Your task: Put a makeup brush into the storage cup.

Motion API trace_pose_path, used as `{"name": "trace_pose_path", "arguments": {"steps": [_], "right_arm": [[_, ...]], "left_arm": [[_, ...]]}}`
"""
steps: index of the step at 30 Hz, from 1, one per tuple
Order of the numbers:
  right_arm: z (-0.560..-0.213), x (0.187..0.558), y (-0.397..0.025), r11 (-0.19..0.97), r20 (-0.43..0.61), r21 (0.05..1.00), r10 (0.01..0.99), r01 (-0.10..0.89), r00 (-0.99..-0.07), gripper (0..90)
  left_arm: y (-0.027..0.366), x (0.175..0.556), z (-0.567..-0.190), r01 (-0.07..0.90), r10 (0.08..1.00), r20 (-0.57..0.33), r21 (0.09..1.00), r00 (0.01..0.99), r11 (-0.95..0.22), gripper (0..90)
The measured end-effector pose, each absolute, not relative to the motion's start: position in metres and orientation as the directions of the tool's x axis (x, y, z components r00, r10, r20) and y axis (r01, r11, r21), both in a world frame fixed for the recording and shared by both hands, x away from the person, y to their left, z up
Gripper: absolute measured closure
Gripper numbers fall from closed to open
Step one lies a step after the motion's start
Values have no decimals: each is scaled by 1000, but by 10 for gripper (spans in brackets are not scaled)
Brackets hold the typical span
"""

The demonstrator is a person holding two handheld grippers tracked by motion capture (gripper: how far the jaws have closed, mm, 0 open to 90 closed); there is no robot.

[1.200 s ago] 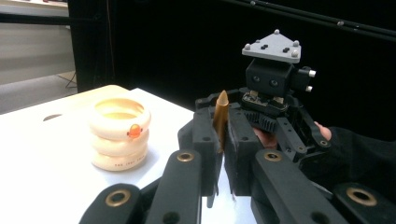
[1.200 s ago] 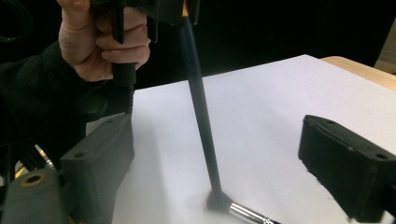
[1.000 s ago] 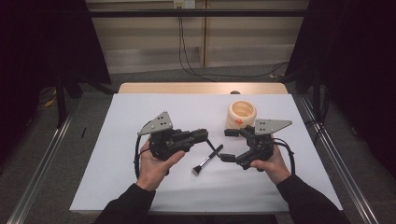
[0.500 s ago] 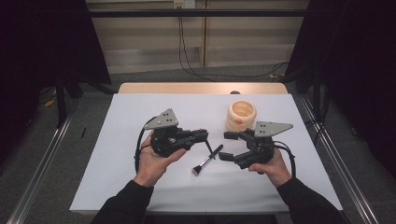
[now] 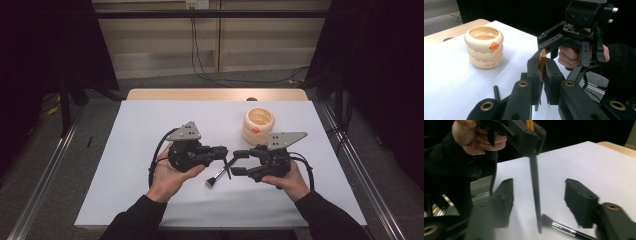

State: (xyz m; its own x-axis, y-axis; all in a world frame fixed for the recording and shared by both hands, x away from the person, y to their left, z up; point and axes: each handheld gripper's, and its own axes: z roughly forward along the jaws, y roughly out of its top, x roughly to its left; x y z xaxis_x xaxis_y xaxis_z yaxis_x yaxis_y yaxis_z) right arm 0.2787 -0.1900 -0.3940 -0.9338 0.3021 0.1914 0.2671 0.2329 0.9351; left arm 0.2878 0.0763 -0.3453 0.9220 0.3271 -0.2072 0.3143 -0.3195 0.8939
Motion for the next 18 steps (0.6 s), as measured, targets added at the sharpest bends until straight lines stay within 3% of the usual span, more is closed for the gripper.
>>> {"name": "trace_pose_path", "arguments": {"steps": [4, 13, 18], "right_arm": [[-395, 278, -187, 250, 195, 929, 295, 273, -935, 470], [-396, 276, -180, 274, 195, 925, 254, 263, -948, 667], [-397, 277, -179, 284, 196, 921, 250, 266, -948, 733]], "left_arm": [[72, 286, -347, 316, 315, -211, 889, 925, -332, 844], [65, 284, -351, 319, 305, -217, 884, 927, -343, 844], [64, 284, -353, 326, 297, -228, 883, 927, -337, 844]]}}
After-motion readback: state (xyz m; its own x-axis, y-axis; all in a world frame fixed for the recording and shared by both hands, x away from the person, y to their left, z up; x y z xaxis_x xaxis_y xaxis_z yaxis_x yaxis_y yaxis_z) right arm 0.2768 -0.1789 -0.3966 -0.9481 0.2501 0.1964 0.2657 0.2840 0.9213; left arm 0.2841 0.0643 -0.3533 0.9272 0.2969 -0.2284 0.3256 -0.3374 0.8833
